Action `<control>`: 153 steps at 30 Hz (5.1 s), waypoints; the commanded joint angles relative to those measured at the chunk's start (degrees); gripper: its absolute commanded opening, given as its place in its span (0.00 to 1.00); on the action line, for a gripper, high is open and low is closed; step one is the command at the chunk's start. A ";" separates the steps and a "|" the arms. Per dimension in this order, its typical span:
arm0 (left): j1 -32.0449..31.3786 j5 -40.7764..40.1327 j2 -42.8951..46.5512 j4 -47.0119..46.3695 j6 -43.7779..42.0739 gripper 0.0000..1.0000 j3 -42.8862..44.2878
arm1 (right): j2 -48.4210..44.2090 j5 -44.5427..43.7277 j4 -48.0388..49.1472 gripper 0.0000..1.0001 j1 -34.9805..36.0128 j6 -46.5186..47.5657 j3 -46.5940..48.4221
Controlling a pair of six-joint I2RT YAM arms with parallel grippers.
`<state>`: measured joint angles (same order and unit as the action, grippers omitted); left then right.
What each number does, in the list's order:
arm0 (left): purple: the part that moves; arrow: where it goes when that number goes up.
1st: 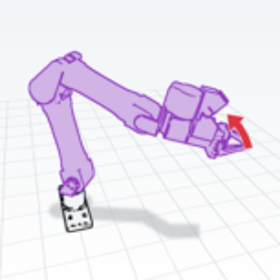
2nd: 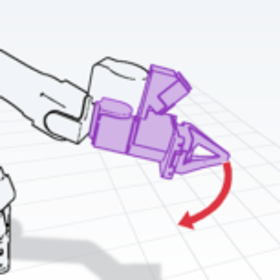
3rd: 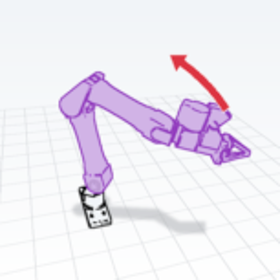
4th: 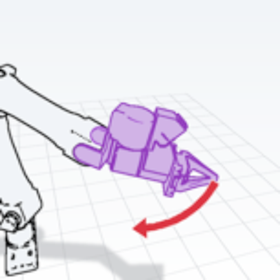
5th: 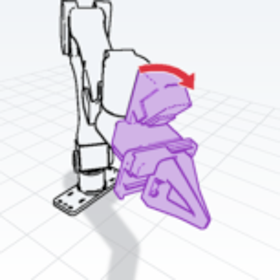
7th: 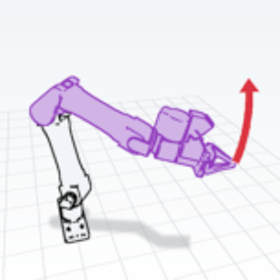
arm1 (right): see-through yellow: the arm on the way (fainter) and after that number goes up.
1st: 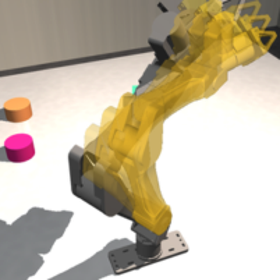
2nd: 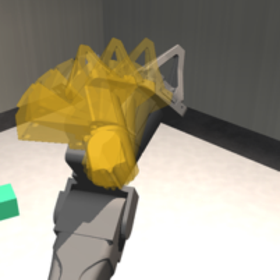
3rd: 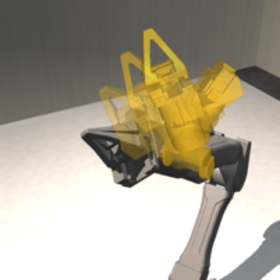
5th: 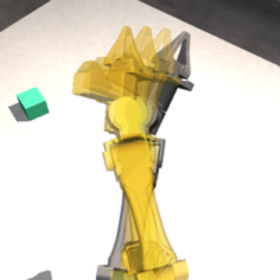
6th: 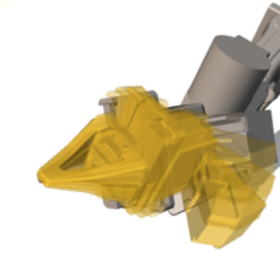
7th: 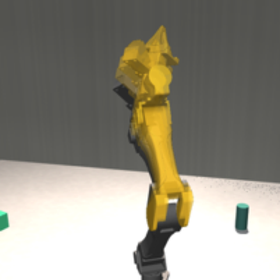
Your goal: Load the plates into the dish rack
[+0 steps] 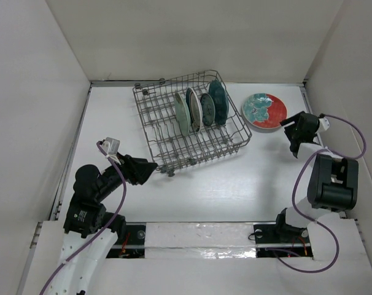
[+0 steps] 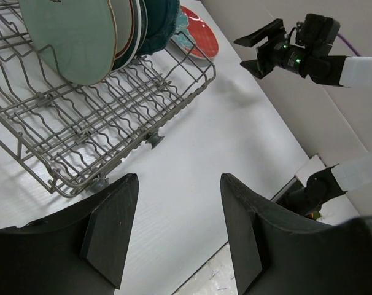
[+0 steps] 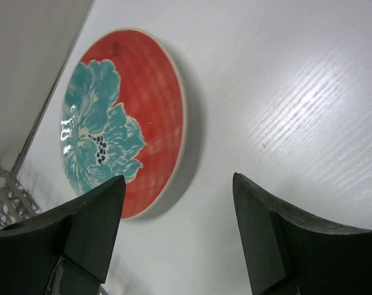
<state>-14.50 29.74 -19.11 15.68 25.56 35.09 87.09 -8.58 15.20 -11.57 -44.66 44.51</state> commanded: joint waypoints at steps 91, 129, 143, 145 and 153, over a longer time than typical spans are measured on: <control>-0.62 0.59 9.45 1.98 3.88 0.51 2.70 | 46.07 -42.92 -8.98 0.00 69.66 59.51 80.48; -0.62 0.59 8.83 1.19 3.97 0.52 2.00 | 25.96 -20.52 -16.70 0.66 61.32 28.85 62.46; 0.70 0.59 3.47 0.31 2.56 0.59 2.09 | -1.19 -16.30 -1.59 0.38 60.18 26.74 31.19; 0.70 0.59 2.68 0.66 2.65 0.59 2.35 | -3.76 -15.51 0.08 0.17 59.47 25.86 25.40; 0.70 0.59 2.59 0.31 2.74 0.60 2.35 | -6.58 -13.57 -1.75 0.10 57.89 24.71 19.56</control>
<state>-14.09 29.74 -16.12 19.03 28.97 35.40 81.45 -23.55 10.81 46.30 -19.22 65.17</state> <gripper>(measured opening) 0.601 0.095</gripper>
